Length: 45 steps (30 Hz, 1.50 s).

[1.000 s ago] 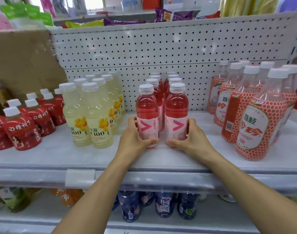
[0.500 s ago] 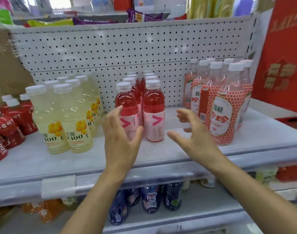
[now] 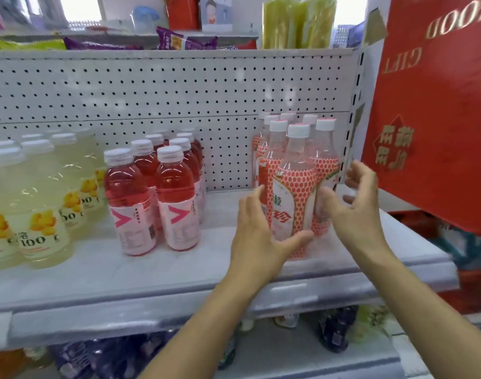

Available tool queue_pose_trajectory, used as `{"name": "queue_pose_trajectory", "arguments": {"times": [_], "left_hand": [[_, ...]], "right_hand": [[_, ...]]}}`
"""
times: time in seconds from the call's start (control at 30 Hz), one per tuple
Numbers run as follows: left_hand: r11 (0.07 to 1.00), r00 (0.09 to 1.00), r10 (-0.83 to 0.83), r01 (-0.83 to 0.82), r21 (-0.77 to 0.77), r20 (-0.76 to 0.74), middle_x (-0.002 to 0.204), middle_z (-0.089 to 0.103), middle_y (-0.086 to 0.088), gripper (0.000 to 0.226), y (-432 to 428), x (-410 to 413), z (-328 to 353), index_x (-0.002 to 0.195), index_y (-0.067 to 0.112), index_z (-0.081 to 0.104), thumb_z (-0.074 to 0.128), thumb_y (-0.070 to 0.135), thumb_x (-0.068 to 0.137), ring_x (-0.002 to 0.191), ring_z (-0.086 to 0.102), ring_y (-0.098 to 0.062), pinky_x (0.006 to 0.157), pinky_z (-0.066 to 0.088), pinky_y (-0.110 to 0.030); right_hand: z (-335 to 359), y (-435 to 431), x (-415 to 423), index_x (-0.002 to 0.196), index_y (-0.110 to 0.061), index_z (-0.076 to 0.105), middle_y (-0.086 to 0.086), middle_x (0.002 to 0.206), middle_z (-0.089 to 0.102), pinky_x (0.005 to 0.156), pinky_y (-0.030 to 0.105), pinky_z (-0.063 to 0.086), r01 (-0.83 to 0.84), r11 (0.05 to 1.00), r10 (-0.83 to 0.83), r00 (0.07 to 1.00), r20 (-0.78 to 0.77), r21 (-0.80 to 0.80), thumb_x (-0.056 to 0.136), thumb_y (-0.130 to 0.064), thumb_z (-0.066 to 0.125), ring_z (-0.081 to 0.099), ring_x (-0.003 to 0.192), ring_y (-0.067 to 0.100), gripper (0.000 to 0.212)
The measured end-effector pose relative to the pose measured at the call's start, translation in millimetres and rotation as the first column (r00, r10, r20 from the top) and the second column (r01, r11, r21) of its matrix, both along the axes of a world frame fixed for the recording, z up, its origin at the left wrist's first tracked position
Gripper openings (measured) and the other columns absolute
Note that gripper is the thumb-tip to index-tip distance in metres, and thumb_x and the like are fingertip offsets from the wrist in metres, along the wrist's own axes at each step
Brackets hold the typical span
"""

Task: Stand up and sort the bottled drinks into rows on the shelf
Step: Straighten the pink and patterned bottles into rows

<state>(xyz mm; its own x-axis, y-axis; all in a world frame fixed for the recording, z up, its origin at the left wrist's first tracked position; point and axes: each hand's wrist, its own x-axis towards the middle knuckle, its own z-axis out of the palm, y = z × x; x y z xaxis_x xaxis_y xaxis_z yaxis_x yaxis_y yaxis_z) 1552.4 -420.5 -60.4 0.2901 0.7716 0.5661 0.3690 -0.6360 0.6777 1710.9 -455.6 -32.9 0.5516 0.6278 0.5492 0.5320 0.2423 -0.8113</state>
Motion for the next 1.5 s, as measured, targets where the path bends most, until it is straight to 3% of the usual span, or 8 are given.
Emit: {"name": "queue_pose_trajectory", "arguments": {"times": [0.23, 0.47, 0.7, 0.93, 1.07, 1.17, 1.27, 1.5], "left_hand": [[0.962, 0.962, 0.273, -0.274, 0.016, 0.020, 0.128, 0.041, 0.007, 0.094, -0.2, 45.8, -4.6, 0.143, 0.021, 0.028, 0.081, 0.049, 0.070, 0.118, 0.047, -0.012, 0.090, 0.049, -0.032], [0.840, 0.838, 0.542, -0.543, -0.002, 0.065, 0.126, 0.043, 0.002, 0.094, 9.1, 8.8, -4.7, 0.143, 0.015, 0.029, 0.084, 0.038, 0.072, 0.113, 0.044, -0.012, 0.087, 0.043, -0.033], [0.717, 0.734, 0.675, -0.677, 0.165, 0.078, 0.146, 0.030, -0.014, 0.101, 12.7, 3.3, -2.7, 0.151, 0.009, 0.017, 0.083, 0.027, 0.076, 0.136, 0.033, -0.028, 0.112, 0.037, -0.039], [0.777, 0.868, 0.491, -0.401, 0.486, -0.069, 0.149, 0.027, -0.009, 0.092, 18.4, 42.2, 102.8, 0.152, 0.013, 0.022, 0.075, 0.043, 0.083, 0.133, 0.034, -0.017, 0.103, 0.030, -0.015], [0.909, 0.650, 0.411, -0.238, 0.343, -0.640, 0.150, 0.038, -0.001, 0.078, 48.1, 45.0, 176.7, 0.152, 0.030, 0.028, 0.065, 0.054, 0.087, 0.125, 0.050, -0.019, 0.098, 0.043, -0.036], [0.989, 0.622, 0.106, -0.144, 0.020, -0.776, 0.120, 0.067, -0.003, 0.048, 69.7, 44.1, 197.6, 0.133, 0.028, 0.056, 0.070, 0.039, 0.089, 0.090, 0.071, -0.010, 0.079, 0.054, -0.027], [0.992, 0.680, 0.048, -0.115, -0.042, -0.732, 0.095, 0.071, -0.002, 0.034, 93.1, 37.5, 198.2, 0.116, 0.016, 0.065, 0.074, 0.029, 0.086, 0.064, 0.070, -0.007, 0.059, 0.055, -0.019], [0.961, 0.618, 0.199, -0.276, 0.026, -0.760, 0.089, 0.071, -0.004, 0.024, 142.7, 8.2, 200.0, 0.103, 0.011, 0.068, 0.078, 0.022, 0.084, 0.067, 0.072, -0.016, 0.068, 0.061, -0.032]], "right_hand": [[-4.6, 41.8, 39.1, 0.143, -0.023, 0.032, -0.006, 0.132, 0.057, 0.103, 0.043, 0.048, -0.346, 0.917, 0.319, 0.935, -0.154, -0.200, 0.073, -0.030, 0.086, 0.058, 0.118, 0.013, 0.089], [-16.1, 51.1, 86.5, 0.119, -0.033, 0.026, -0.001, 0.121, 0.051, 0.097, 0.048, 0.048, -0.138, 0.974, 0.132, 0.990, -0.044, -0.178, 0.075, -0.030, 0.080, 0.054, 0.115, 0.023, 0.070], [-19.1, 59.5, 132.3, 0.140, -0.019, 0.025, 0.008, 0.136, 0.046, 0.097, 0.036, 0.037, -0.037, 0.987, 0.024, 0.996, -0.089, -0.155, 0.075, -0.022, 0.081, 0.047, 0.126, 0.029, 0.086], [57.6, 45.2, 87.9, 0.143, -0.005, 0.036, 0.015, 0.142, 0.038, 0.112, 0.025, 0.024, -0.046, 0.928, -0.139, 0.878, 0.457, 0.371, 0.086, -0.025, 0.069, 0.033, 0.133, 0.025, 0.069], [125.3, 92.7, 77.4, 0.148, -0.021, 0.032, 0.005, 0.149, 0.033, 0.100, 0.038, 0.038, -0.004, 0.993, 0.080, 0.766, 0.637, -0.120, 0.096, -0.032, 0.058, 0.036, 0.134, 0.025, 0.059], [144.9, 118.0, 74.0, 0.145, -0.016, 0.041, 0.008, 0.141, 0.049, 0.092, 0.038, 0.047, 0.017, 0.856, 0.346, 0.724, 0.597, -0.517, 0.098, -0.031, 0.054, 0.054, 0.119, 0.026, 0.050], [145.2, 124.6, 76.3, 0.120, -0.014, 0.056, 0.001, 0.095, 0.061, 0.060, 0.027, 0.044, -0.024, 0.809, 0.421, 0.721, 0.550, -0.588, 0.095, -0.025, 0.061, 0.058, 0.076, 0.015, 0.027], [149.0, 147.0, 95.0, 0.104, -0.003, 0.058, 0.012, 0.097, 0.062, 0.075, 0.037, 0.054, 0.247, 0.803, 0.268, 0.664, 0.698, -0.543, 0.092, -0.003, 0.054, 0.063, 0.089, 0.027, 0.012]]}}
